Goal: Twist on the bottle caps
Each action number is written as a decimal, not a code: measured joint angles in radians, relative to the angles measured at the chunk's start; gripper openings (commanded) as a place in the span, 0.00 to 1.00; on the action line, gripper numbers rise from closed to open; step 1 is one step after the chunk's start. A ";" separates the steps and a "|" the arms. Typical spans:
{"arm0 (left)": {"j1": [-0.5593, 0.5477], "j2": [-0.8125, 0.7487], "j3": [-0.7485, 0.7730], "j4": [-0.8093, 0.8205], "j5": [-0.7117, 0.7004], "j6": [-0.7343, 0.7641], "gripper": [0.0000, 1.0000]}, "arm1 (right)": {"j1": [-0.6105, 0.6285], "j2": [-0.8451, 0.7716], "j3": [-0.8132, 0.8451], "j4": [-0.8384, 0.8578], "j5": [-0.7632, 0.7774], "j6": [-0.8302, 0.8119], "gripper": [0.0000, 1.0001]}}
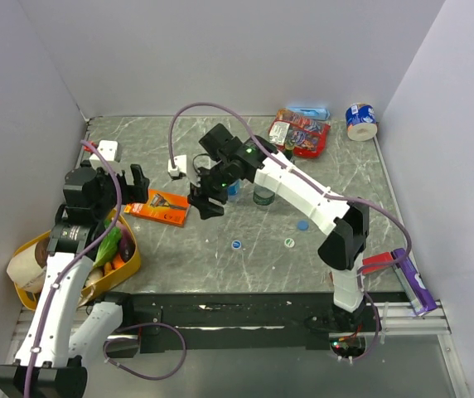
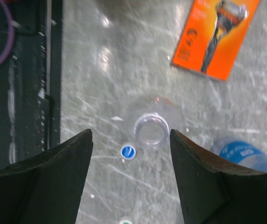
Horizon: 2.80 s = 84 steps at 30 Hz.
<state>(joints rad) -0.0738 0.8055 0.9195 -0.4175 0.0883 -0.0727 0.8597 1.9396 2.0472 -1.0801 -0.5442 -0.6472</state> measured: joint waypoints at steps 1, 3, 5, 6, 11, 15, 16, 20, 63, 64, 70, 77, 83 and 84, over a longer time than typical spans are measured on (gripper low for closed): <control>0.003 -0.003 0.000 0.000 0.003 -0.001 0.96 | 0.000 0.002 -0.009 0.003 0.014 0.002 0.70; 0.009 -0.006 -0.006 0.002 0.014 -0.008 0.96 | 0.000 0.010 -0.021 0.010 0.047 0.004 0.67; 0.016 -0.006 -0.013 0.001 0.026 -0.019 0.96 | 0.000 0.019 -0.026 0.018 0.073 0.007 0.64; 0.020 -0.006 -0.016 0.001 0.032 -0.023 0.96 | 0.000 0.024 -0.026 0.022 0.083 0.009 0.63; 0.027 -0.006 -0.023 0.001 0.054 -0.027 0.96 | 0.000 0.040 -0.026 0.043 0.105 0.021 0.54; 0.029 -0.006 -0.032 0.002 0.065 -0.027 0.96 | 0.001 0.042 -0.026 0.048 0.114 0.028 0.38; 0.029 -0.006 -0.035 0.002 0.070 -0.027 0.96 | 0.002 0.042 -0.026 0.049 0.115 0.029 0.36; 0.030 -0.008 -0.067 0.010 0.113 -0.018 0.96 | 0.005 0.042 -0.026 0.058 0.123 0.037 0.27; -0.187 0.238 -0.411 0.734 0.764 0.159 0.96 | -0.080 -0.023 0.322 -0.170 -0.068 0.044 0.03; -0.193 0.244 -0.411 0.738 0.766 0.161 0.96 | -0.080 -0.023 0.322 -0.170 -0.071 0.046 0.02; -0.220 0.253 -0.411 0.774 0.781 0.162 0.93 | -0.085 -0.023 0.322 -0.167 -0.096 0.063 0.02; -0.238 0.285 -0.409 0.774 0.802 0.175 0.67 | -0.092 -0.022 0.322 -0.161 -0.108 0.081 0.02; -0.238 0.287 -0.405 0.768 0.794 0.181 0.56 | -0.097 -0.022 0.314 -0.150 -0.102 0.099 0.75; -0.238 0.285 -0.400 0.759 0.785 0.180 0.55 | -0.100 -0.022 0.314 -0.151 -0.099 0.100 0.80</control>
<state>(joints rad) -0.3122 1.0901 0.5194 0.3412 0.8734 0.1074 0.7597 1.9175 2.3615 -1.2308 -0.6430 -0.5476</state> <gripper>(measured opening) 0.676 0.655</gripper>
